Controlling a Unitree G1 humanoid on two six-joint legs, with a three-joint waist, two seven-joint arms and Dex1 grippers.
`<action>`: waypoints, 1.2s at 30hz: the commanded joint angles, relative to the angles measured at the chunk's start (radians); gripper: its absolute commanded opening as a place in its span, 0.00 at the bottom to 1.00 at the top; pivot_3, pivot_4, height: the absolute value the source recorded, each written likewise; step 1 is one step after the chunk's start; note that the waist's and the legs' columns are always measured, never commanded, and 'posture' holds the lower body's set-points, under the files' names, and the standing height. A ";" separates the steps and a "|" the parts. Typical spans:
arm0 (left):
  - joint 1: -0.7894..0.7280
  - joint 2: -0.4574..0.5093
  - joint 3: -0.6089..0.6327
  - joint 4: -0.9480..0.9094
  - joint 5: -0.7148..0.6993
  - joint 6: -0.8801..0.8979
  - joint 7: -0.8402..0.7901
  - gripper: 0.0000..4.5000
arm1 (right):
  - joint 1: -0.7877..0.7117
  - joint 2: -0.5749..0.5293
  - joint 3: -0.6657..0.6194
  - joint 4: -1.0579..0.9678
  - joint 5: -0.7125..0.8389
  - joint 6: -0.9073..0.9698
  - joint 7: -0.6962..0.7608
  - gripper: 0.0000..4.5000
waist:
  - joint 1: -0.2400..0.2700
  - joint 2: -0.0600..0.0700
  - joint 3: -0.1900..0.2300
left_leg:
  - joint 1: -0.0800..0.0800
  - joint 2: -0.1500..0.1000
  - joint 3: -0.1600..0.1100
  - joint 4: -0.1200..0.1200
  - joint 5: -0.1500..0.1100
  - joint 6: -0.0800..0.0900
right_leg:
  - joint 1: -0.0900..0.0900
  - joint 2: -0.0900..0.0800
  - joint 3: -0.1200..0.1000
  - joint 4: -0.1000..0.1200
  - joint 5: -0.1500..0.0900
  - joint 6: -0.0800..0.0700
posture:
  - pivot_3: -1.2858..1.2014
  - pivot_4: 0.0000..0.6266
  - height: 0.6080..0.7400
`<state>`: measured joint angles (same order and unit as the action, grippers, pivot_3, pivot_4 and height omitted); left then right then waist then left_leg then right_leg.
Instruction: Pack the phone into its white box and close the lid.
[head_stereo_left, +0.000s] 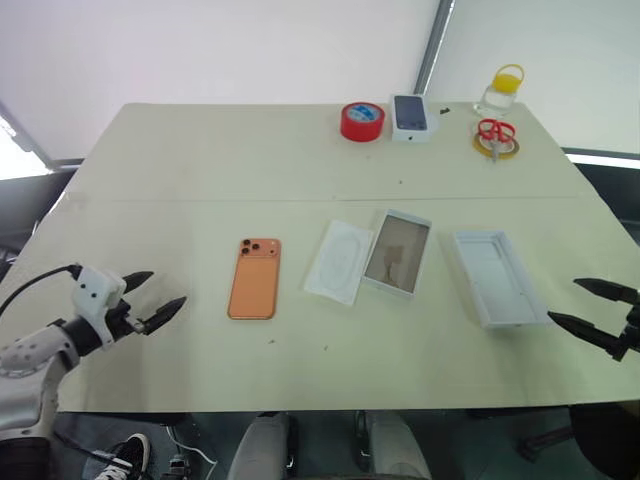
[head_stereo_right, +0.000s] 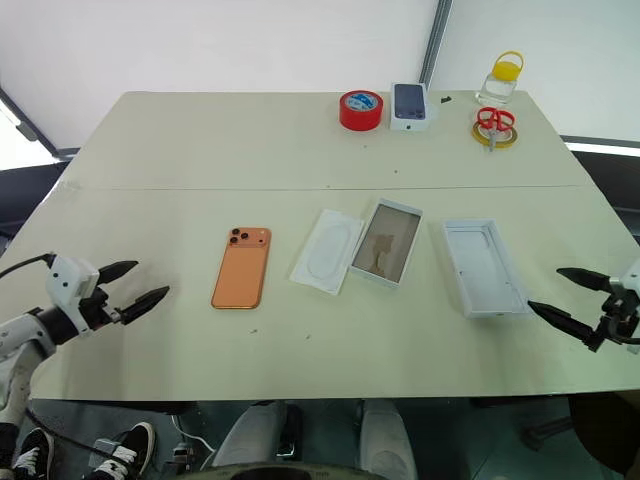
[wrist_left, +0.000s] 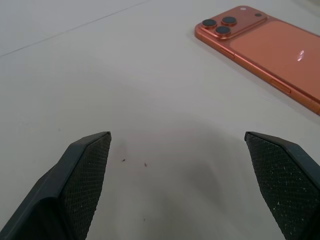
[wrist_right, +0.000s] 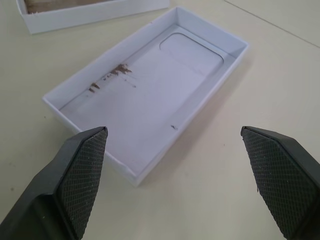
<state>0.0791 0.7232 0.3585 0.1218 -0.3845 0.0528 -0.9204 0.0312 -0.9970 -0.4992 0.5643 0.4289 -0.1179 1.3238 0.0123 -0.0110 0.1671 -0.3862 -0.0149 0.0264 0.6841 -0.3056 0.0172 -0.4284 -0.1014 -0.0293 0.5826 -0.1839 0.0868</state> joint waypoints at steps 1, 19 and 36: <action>-0.003 0.006 0.037 -0.036 -0.011 -0.032 0.008 1.00 | -0.013 -0.014 -0.019 0.002 0.000 -0.020 0.001 0.99 | 0.000 0.000 0.000 | 0.000 0.000 0.000 0.000 0.000 0.000 | 0.000 0.000 0.000 0.000 0.000 0.000 | 0.52 0.24 1.00; -0.054 0.000 0.015 -0.031 0.009 -0.060 -0.001 1.00 | -0.024 0.020 -0.008 -0.069 -0.003 -0.003 -0.030 0.99 | 0.000 0.000 0.000 | 0.000 0.000 0.000 0.000 0.000 0.000 | 0.000 0.001 0.000 0.000 0.000 0.000 | 0.52 0.24 1.00; -0.261 -0.059 -0.147 -0.090 0.123 0.065 0.164 1.00 | -0.130 0.104 0.117 -0.401 0.022 0.158 -0.139 0.99 | 0.001 0.000 0.000 | 0.000 0.000 0.000 0.000 0.000 0.000 | 0.000 0.002 0.000 0.000 0.000 0.000 | 0.52 0.24 1.00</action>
<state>-0.1480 0.6689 0.2335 0.0824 -0.2687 0.0849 -0.7856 -0.0713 -0.9033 -0.4064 0.2488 0.4347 0.0217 1.2020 0.0128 -0.0110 0.1672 -0.3866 -0.0149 0.0264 0.6841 -0.3055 0.0172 -0.4284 -0.0992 -0.0292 0.5831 -0.1834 0.0874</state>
